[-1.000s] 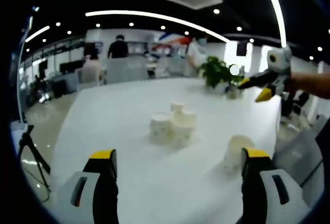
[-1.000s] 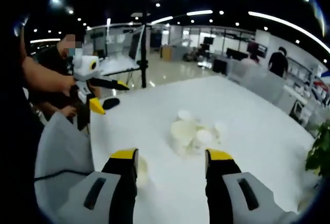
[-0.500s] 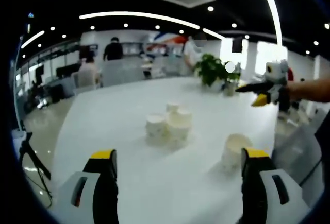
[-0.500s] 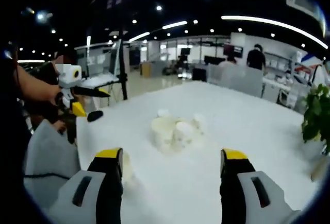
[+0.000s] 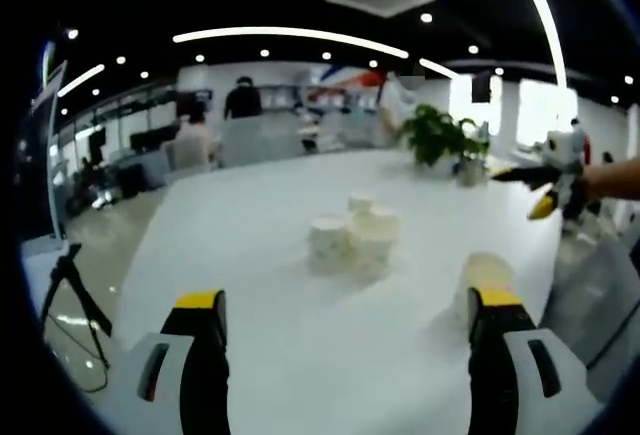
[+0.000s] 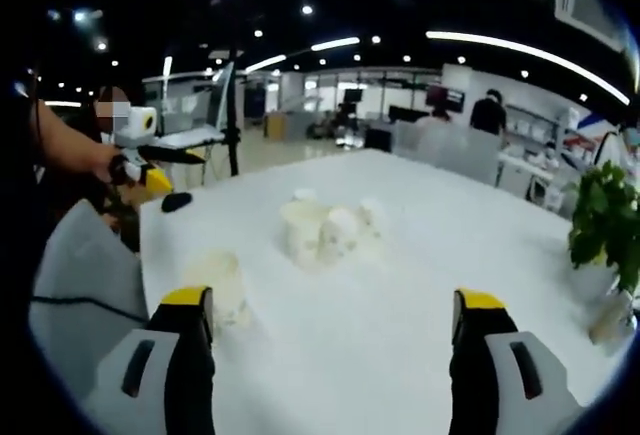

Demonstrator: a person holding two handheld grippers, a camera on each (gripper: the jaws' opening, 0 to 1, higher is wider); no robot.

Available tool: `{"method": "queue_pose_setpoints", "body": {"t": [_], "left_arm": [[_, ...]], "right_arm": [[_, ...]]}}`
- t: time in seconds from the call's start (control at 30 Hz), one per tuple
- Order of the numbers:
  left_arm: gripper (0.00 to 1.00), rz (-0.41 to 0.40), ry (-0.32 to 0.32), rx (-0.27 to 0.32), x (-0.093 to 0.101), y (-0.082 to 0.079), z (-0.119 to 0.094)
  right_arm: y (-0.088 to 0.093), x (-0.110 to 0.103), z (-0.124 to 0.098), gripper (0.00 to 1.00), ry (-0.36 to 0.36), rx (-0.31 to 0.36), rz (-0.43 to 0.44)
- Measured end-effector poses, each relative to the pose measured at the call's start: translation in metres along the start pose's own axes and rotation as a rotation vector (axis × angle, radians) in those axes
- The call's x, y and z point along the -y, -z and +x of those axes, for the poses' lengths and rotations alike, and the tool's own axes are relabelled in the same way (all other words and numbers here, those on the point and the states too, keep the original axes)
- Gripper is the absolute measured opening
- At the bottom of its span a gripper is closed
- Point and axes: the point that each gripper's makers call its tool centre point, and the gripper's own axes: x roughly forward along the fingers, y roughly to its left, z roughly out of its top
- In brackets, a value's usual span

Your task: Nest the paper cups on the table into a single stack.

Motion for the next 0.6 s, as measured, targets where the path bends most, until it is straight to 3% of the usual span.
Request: {"method": "queue_pose_setpoints", "body": {"t": [0.17, 0.6], "left_arm": [[0.99, 0.026, 0.021, -0.033, 0.006, 0.006, 0.002], [0.99, 0.029, 0.046, -0.017, 0.011, 0.011, -0.001]], "right_arm": [[0.017, 0.003, 0.003, 1.00, 0.009, 0.004, 0.020], [0.016, 0.013, -0.012, 1.00, 0.042, 0.048, 0.042]]}}
